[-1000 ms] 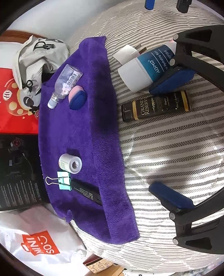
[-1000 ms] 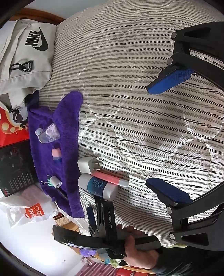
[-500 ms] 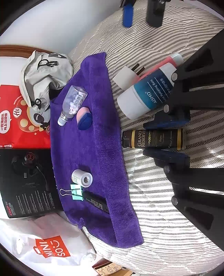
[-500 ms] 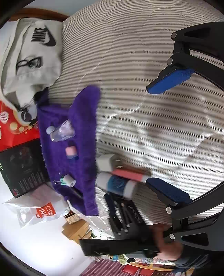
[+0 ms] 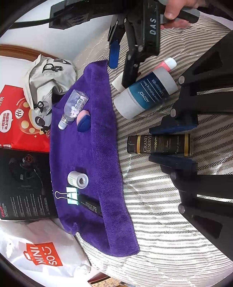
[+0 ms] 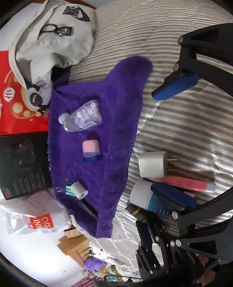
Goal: Organize rigid objects
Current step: 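Grasp the Grand Reserve bottle with the left gripper while the right grasps the white charger plug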
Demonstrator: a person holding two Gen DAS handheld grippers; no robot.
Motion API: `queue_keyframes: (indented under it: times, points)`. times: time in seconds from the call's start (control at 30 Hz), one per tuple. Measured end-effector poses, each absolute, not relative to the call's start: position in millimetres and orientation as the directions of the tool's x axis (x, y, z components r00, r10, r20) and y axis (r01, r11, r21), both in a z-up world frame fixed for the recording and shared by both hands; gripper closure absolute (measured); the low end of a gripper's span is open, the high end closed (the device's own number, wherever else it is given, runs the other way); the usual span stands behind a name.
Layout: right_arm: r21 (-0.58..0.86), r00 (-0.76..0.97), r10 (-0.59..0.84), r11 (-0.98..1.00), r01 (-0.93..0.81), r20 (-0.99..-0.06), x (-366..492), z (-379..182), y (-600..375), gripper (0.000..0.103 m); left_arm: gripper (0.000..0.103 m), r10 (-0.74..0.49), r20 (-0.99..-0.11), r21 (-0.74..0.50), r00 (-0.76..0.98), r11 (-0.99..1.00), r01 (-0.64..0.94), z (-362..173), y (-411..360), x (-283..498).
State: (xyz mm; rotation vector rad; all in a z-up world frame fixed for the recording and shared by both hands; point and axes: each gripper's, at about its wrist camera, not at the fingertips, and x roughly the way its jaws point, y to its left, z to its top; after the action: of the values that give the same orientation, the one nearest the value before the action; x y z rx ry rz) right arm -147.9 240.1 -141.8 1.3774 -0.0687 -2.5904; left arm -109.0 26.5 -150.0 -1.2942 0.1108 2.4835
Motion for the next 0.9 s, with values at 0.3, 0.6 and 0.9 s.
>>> queue_keyframes:
  times: [0.3,0.6,0.9]
  points:
    - [0.045,-0.542,-0.144,-0.981,0.191,-0.828,-150,-146,234,0.035,0.08,0.279,-0.806,-0.101,-0.522,-0.934,-0.344,-150,26,-109]
    - [-0.024,-0.593,-0.131,-0.969,0.246,-0.795,-142,-148,221,0.074,0.081,0.292,-0.803,-0.114,-0.519,-0.931,-0.347,-149,23,-109]
    - [0.082,-0.549,-0.205,-0.967,0.24,-0.81,-137,-145,237,0.074,0.081,0.296,-0.804,-0.141,-0.516,-0.938,-0.317,-146,1,-109]
